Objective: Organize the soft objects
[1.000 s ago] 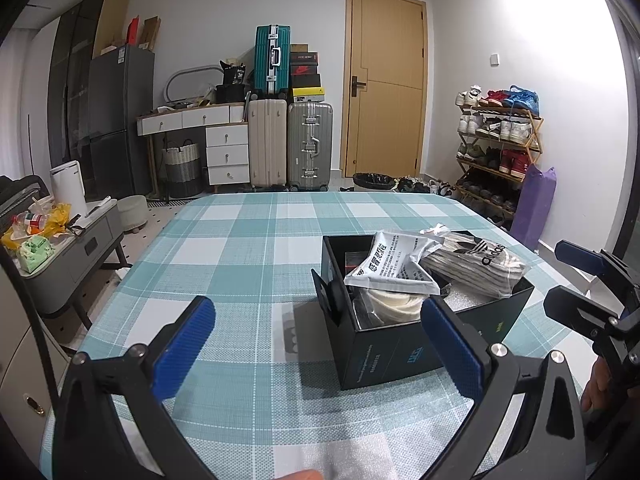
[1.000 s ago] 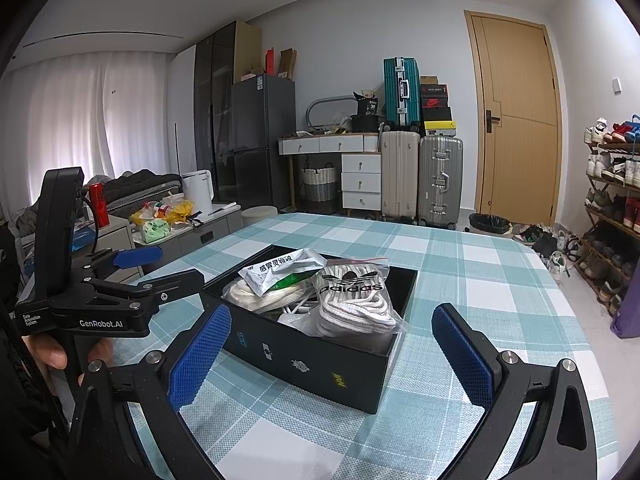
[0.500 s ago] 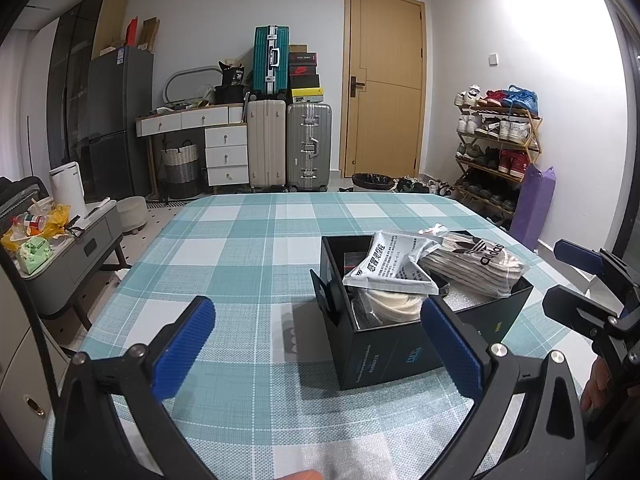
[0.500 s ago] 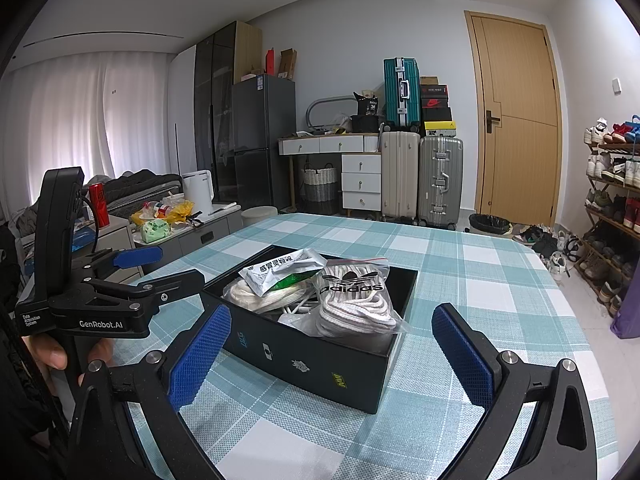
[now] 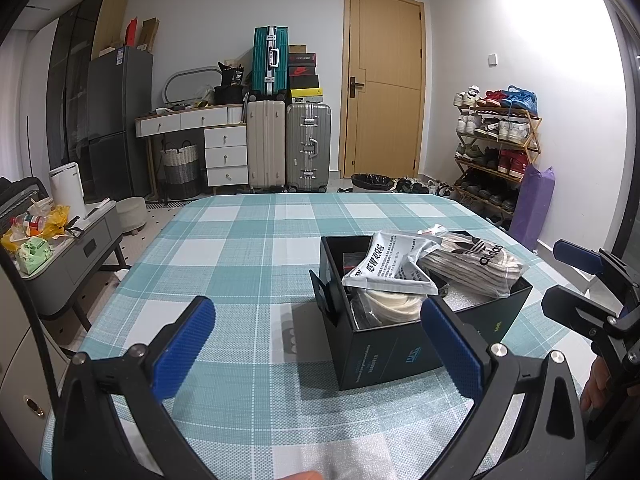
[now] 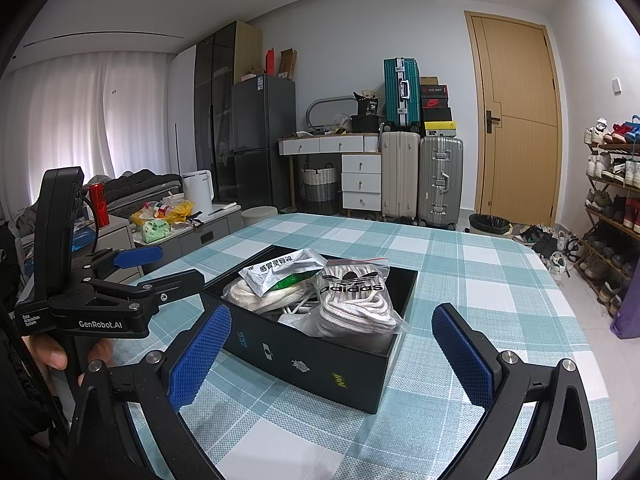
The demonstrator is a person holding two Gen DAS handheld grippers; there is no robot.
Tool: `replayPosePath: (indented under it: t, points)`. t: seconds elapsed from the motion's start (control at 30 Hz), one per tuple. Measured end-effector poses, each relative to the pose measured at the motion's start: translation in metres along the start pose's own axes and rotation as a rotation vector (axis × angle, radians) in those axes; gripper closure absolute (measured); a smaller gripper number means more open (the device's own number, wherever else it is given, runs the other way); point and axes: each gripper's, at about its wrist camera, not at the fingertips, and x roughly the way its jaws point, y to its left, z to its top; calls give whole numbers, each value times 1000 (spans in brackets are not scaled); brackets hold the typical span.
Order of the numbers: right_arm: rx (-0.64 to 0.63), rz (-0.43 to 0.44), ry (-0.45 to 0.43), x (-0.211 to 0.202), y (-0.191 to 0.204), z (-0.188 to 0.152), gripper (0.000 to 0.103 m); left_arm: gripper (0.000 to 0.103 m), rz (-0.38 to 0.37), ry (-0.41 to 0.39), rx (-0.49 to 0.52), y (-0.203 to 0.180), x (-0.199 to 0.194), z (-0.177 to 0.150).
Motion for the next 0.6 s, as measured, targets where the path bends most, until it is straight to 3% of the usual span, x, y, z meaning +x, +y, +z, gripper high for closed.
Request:
replayPosePath:
  t: [0.6]
  points:
    - [0, 0, 0, 0, 0, 0, 1, 0, -6, -5, 5, -4, -3, 3]
